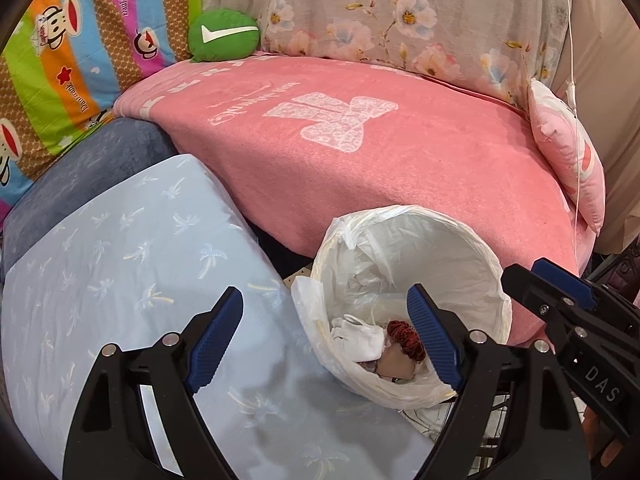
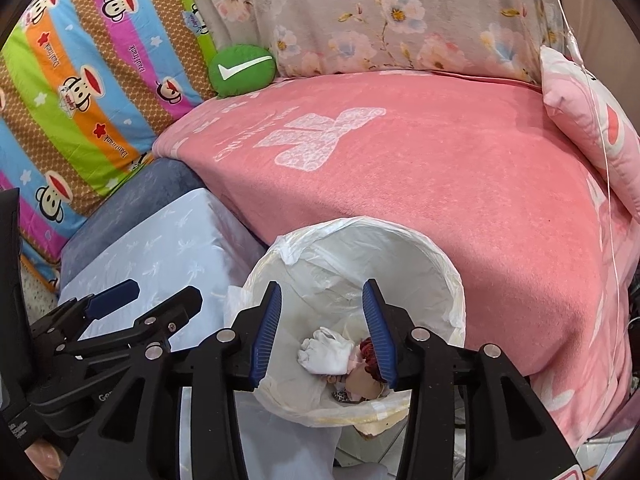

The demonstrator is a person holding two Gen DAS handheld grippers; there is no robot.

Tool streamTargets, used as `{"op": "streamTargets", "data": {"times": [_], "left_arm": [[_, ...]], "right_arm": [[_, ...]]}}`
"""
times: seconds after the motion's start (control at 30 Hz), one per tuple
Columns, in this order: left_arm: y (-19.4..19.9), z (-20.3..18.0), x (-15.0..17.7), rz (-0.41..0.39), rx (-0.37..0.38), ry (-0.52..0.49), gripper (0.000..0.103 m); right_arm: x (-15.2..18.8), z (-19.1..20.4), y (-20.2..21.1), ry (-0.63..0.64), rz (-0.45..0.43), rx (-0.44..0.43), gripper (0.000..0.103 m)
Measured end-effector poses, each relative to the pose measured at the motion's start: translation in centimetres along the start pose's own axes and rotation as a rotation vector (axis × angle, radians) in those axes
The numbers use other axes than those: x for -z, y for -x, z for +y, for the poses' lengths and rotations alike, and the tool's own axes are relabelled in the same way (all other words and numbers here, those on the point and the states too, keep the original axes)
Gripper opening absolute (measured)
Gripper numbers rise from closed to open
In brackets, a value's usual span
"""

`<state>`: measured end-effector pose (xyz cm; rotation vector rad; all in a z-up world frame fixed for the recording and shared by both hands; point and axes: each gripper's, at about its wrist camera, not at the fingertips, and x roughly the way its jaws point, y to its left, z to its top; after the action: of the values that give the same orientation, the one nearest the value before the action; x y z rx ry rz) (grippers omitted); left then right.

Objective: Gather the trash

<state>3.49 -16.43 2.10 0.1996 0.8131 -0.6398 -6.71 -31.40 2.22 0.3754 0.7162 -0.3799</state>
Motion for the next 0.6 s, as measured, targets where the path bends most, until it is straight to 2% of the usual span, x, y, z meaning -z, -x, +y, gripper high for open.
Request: {"op": "streamTargets", "data": {"times": [0.1, 0.33, 0.6], "left_arm": [[0.3, 0.4, 0.5, -0.002, -0.027, 0.007, 0.087], [1.1, 1.5, 1.7, -0.013, -0.076, 0.002, 0.089], [0.9, 2.3, 3.0, 0.006, -0.112, 0.009, 0.093]], "right_arm": [[0.5, 0.5, 0.0, 0.023, 0.005, 0.020, 0.042], [1.8, 1.0, 0.2, 0.073, 0.013, 0.045, 0.043], [3.1, 1.5, 0.6, 0.125, 0.008, 0.075, 0.056]]}}
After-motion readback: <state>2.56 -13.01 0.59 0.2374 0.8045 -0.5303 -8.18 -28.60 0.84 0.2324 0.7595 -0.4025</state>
